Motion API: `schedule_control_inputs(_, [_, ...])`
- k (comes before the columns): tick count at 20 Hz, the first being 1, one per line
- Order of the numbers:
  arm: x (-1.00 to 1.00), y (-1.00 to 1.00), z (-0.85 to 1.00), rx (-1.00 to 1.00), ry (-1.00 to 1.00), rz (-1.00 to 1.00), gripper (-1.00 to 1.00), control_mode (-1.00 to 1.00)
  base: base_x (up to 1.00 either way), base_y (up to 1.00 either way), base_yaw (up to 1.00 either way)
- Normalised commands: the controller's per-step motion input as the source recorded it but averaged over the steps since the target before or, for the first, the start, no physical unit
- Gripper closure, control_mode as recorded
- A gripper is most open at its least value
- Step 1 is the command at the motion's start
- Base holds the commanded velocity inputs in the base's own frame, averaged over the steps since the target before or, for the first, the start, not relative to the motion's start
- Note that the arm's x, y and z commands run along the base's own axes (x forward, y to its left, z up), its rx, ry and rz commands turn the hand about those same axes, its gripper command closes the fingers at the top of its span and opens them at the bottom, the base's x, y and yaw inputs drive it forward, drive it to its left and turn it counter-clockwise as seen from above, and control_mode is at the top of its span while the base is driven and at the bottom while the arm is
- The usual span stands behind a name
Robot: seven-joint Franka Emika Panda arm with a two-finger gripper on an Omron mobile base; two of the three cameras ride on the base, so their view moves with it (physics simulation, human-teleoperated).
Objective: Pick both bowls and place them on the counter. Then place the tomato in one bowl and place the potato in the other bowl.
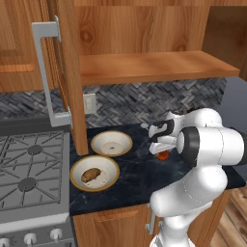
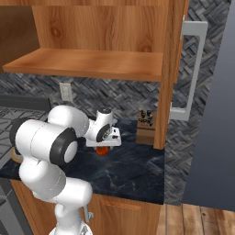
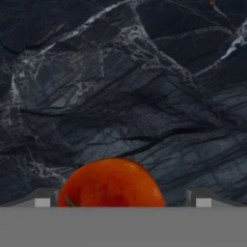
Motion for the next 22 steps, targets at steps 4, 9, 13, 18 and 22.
schedule_control_inputs(4, [-0.06, 0.01, -0.14, 0.00, 0.00, 0.00, -1.00, -1.00, 0.00, 0.00, 0.00])
schedule_control_inputs(9, [-0.14, 0.03, -0.12, 0.00, 0.00, 0.00, -1.00, -1.00, 0.00, 0.00, 0.00])
schedule_control_inputs(13, [-0.18, 0.03, -0.14, 0.00, 0.01, 0.00, -1.00, -1.00, 0.00, 0.00, 0.00])
schedule_control_inputs(18, [-0.02, 0.11, -0.11, 0.00, 0.00, 0.00, 1.00, -1.00, 0.00, 0.00, 0.00])
schedule_control_inputs(22, [-0.01, 0.07, -0.05, 0.00, 0.00, 0.00, 1.00, -1.00, 0.00, 0.00, 0.00])
